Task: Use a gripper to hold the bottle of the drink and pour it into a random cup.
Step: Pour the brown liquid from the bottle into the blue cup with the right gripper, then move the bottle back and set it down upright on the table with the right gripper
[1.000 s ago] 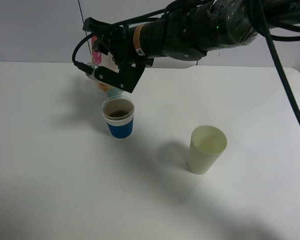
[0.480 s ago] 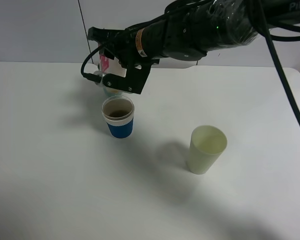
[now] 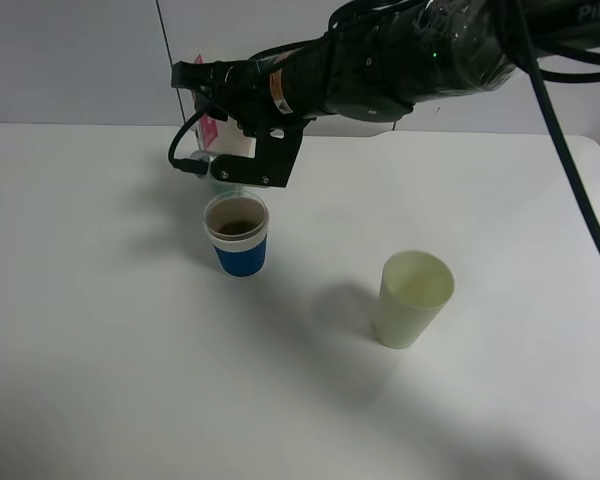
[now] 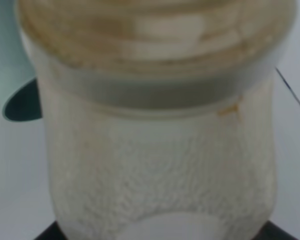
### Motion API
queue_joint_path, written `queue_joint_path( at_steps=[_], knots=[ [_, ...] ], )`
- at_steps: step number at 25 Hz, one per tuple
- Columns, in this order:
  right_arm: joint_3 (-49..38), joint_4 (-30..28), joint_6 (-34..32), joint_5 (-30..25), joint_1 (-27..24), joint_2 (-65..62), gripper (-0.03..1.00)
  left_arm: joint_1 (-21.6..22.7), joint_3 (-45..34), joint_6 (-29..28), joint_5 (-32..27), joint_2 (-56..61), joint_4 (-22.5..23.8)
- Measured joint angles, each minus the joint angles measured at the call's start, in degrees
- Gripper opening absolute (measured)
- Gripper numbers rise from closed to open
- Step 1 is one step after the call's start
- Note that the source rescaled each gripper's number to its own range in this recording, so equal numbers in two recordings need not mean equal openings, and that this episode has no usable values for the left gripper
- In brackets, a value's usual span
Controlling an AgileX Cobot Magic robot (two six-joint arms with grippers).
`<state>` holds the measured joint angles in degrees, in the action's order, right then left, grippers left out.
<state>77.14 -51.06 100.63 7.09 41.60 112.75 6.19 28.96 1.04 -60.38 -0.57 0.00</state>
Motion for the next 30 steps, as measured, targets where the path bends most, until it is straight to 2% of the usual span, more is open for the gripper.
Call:
queue_joint_path(
  at_steps=[9, 11, 14, 17, 26, 30],
  knots=[
    [0.0, 0.99, 0.06, 0.9, 0.0, 0.0, 0.02, 0.0, 0.0, 0.0, 0.0, 0.0, 0.0],
    [0.0, 1.27, -1.81, 0.83, 0.0, 0.0, 0.02, 0.0, 0.0, 0.0, 0.0, 0.0, 0.0],
    [0.0, 2.61, -9.92, 0.83, 0.0, 0.0, 0.02, 0.0, 0.0, 0.0, 0.0, 0.0, 0.0],
    [0.0, 3.4, -24.29, 0.83, 0.0, 0.0, 0.02, 0.0, 0.0, 0.0, 0.0, 0.0, 0.0],
    [0.0, 4.05, -78.95, 0.78, 0.0, 0.0, 0.02, 0.0, 0.0, 0.0, 0.0, 0.0, 0.0],
    [0.0, 6.05, -99.06, 0.78, -0.27, 0.0, 0.0, 0.0, 0.0, 0.0, 0.0, 0.0, 0.0]
  ],
)
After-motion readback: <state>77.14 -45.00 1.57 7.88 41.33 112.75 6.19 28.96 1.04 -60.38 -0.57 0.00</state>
